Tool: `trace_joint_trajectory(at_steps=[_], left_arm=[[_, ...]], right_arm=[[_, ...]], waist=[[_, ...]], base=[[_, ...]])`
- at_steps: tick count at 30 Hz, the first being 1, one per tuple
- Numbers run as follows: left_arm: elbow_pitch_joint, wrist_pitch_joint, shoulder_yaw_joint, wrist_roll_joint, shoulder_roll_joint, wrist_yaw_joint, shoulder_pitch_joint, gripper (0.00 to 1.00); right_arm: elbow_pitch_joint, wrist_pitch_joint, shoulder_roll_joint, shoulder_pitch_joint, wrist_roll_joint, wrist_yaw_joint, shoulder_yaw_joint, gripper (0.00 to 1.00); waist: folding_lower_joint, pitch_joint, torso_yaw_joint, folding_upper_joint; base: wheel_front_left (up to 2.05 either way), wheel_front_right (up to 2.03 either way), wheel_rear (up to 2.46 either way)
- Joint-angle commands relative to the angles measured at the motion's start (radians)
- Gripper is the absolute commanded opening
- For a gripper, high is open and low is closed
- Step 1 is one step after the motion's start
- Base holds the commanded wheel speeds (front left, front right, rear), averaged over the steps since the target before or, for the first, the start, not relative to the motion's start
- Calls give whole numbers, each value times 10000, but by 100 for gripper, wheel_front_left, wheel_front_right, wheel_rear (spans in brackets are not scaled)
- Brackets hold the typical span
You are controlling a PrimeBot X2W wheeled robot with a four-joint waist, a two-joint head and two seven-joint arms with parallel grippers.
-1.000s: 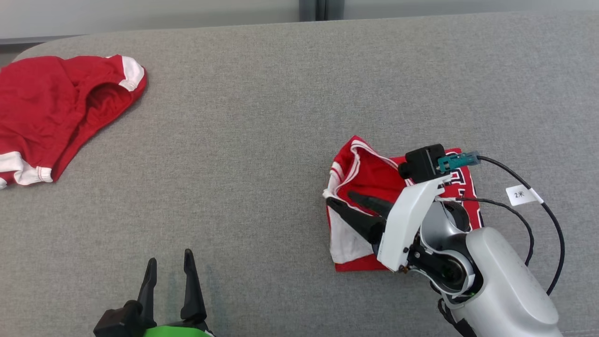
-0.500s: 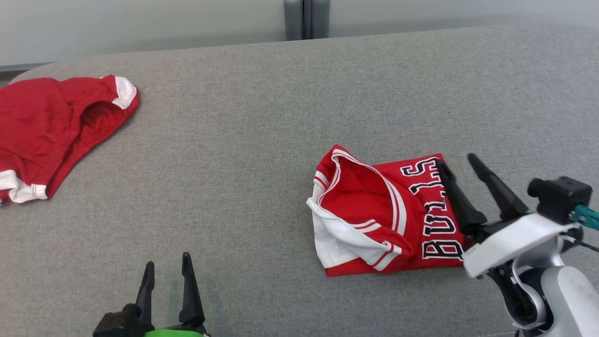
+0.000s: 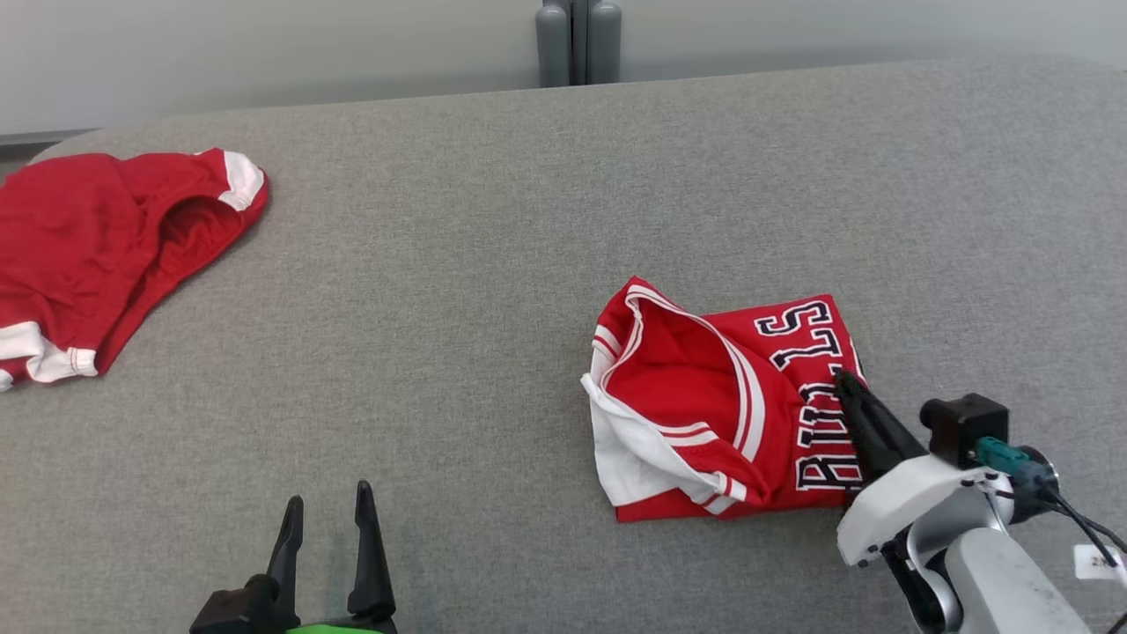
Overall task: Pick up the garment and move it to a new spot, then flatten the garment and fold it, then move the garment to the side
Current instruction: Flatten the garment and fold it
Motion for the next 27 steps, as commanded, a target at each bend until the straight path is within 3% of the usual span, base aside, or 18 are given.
trace_joint_trajectory(at_steps=[1,7,14,20,27], left_arm=[[43,-28,4,40,15,-63,27,100],[85,-30,55,8,15,-49,-59,100],[99,-30,-20,-143,15,4,-19,100],[25,-30,-98,-244,15,76,71,100],[-57,-28,23,-317,15,108,202,100]], right_arm=[[433,89,95,-244,-201,-15,131,0],[1800,382,511,-937,-645,-10,1292,0],[2195,580,848,-1372,-755,-7,2694,0],[1829,770,986,-1196,-982,-9,2391,0],[917,1378,625,-499,-1366,-12,1339,0]], waist=[[0,102,142,0],[0,196,440,0],[0,122,681,0],[0,47,796,0],[0,84,593,0]], base=[[0,0,0],[0,0,0],[0,0,0],[0,0,0],[0,0,0]])
